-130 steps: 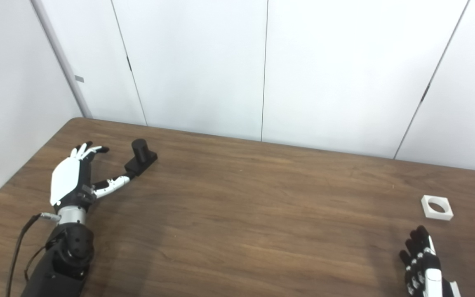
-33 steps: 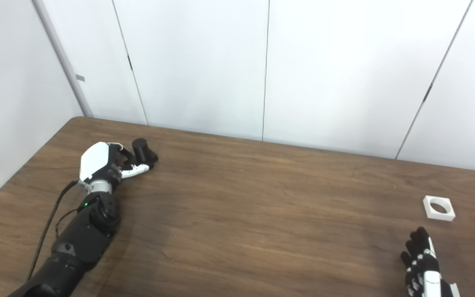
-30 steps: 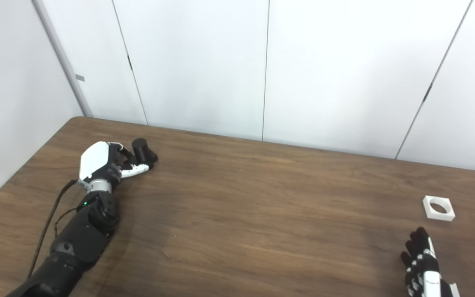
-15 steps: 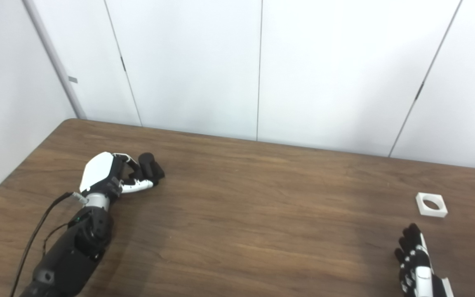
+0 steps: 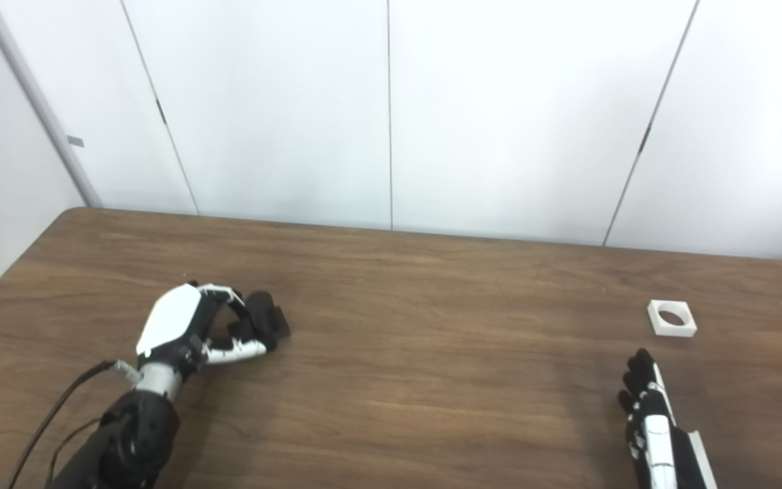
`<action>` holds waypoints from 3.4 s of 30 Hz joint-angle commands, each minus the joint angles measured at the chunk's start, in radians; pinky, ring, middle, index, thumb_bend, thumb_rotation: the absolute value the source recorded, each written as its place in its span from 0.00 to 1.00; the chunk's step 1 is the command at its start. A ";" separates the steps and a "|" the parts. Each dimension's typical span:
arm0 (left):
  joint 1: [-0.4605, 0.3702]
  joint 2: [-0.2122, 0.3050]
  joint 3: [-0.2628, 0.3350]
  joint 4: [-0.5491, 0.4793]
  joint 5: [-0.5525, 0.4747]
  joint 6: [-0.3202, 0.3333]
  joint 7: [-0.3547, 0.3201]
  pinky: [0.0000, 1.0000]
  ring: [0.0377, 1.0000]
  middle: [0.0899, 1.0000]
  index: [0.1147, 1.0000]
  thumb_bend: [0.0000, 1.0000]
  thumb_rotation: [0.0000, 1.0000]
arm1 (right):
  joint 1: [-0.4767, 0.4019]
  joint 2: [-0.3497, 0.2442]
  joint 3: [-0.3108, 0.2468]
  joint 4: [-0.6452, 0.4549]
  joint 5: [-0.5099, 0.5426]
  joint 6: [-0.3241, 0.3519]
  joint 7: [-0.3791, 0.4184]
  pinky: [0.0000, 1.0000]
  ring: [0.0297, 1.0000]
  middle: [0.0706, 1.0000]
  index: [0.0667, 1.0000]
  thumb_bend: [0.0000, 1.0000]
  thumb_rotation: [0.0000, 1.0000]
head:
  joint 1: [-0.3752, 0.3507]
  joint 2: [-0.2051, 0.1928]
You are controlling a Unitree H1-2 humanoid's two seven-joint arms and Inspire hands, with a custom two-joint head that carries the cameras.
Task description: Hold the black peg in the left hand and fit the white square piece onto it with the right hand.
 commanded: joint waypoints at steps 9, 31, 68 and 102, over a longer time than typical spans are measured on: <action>0.039 -0.049 -0.083 -0.122 0.113 -0.063 -0.041 1.00 0.87 0.76 0.42 0.52 0.05 | -0.007 0.017 0.022 -0.061 -0.027 0.064 -0.021 1.00 1.00 0.99 1.00 0.53 1.00 | -0.045 0.029; 0.122 -0.149 -0.203 -0.191 0.191 -0.101 -0.151 1.00 0.89 0.78 0.42 0.52 0.06 | -0.021 0.016 0.029 -0.170 -0.068 0.183 -0.047 1.00 0.98 0.98 1.00 0.56 1.00 | -0.141 0.112; 0.158 -0.131 -0.202 -0.175 0.190 -0.176 -0.155 1.00 0.88 0.76 0.42 0.52 0.05 | -0.291 -0.212 -0.028 -0.190 -0.392 0.360 -0.081 0.95 0.93 0.87 0.66 0.75 0.27 | -0.414 0.069; 0.190 -0.122 -0.165 -0.204 0.206 -0.213 -0.191 1.00 0.84 0.74 0.42 0.52 0.05 | -0.786 -0.583 0.313 0.387 -0.780 0.386 0.244 1.00 1.00 0.93 0.70 0.85 0.16 | -0.493 0.024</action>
